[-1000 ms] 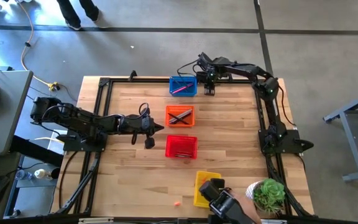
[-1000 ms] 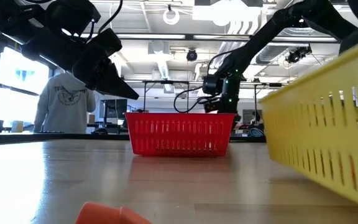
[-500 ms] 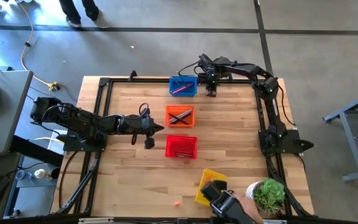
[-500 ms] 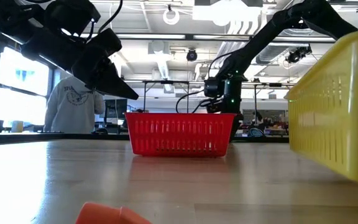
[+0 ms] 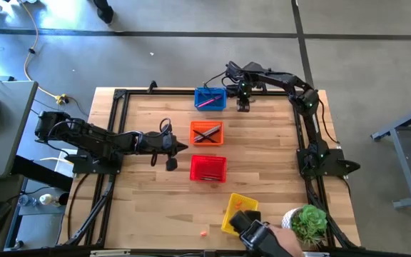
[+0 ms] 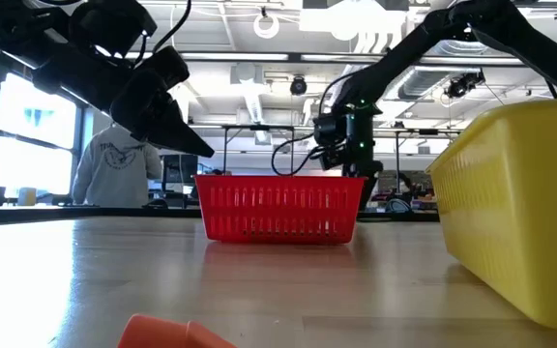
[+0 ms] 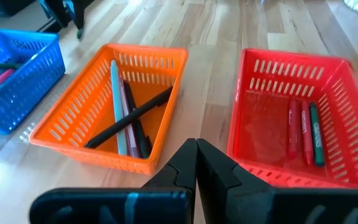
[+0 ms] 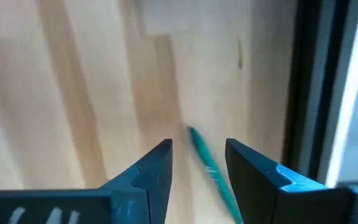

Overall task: Sort crayons/erasers/pens/pencils in bins
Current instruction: Put the green crayon into the red bin

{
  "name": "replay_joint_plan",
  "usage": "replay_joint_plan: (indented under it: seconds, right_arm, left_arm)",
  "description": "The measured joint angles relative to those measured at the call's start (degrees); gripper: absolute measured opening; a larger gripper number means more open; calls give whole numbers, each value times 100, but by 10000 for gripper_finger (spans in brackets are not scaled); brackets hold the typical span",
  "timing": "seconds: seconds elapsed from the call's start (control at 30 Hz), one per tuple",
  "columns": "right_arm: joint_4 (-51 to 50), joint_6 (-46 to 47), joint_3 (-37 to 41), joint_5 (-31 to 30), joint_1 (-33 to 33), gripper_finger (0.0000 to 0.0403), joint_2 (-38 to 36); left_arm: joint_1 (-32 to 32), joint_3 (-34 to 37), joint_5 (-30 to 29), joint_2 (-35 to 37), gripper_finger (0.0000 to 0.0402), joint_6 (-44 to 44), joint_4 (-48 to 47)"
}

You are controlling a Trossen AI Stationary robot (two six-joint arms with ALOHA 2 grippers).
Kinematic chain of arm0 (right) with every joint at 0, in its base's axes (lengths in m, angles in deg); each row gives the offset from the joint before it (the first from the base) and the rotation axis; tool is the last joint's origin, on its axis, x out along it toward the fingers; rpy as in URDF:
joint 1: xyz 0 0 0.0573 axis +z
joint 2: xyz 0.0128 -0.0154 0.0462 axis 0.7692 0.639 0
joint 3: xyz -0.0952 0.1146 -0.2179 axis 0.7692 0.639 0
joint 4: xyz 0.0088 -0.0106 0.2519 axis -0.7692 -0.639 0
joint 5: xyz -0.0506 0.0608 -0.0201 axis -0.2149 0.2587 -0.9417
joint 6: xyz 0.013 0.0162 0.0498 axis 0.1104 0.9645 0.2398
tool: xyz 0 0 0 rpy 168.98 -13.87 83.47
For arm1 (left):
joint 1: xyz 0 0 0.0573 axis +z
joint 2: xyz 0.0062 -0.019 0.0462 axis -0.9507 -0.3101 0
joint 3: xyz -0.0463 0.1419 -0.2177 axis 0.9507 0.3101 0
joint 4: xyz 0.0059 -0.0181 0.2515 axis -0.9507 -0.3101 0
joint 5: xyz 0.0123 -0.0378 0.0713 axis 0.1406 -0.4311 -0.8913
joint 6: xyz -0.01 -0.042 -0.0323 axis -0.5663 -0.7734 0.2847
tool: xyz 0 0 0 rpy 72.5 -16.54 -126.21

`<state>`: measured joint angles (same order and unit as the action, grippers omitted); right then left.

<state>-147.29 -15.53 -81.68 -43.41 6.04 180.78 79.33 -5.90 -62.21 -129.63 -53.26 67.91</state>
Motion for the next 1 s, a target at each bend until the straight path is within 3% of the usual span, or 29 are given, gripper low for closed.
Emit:
replay_joint_plan:
  seconds: [0.3,0.63,1.0]
  right_arm:
    - [63,-122,549,-748,-139,139,1]
    - [222,-297,589,-854,-71,135,1]
    - [284,-320,591,-558,-71,28,1]
  left_arm:
    - [-58,0,-51,0,0,28,-235]
    - [-72,0,-113,0,0,54,-228]
    - [-72,0,-122,0,0,44,-224]
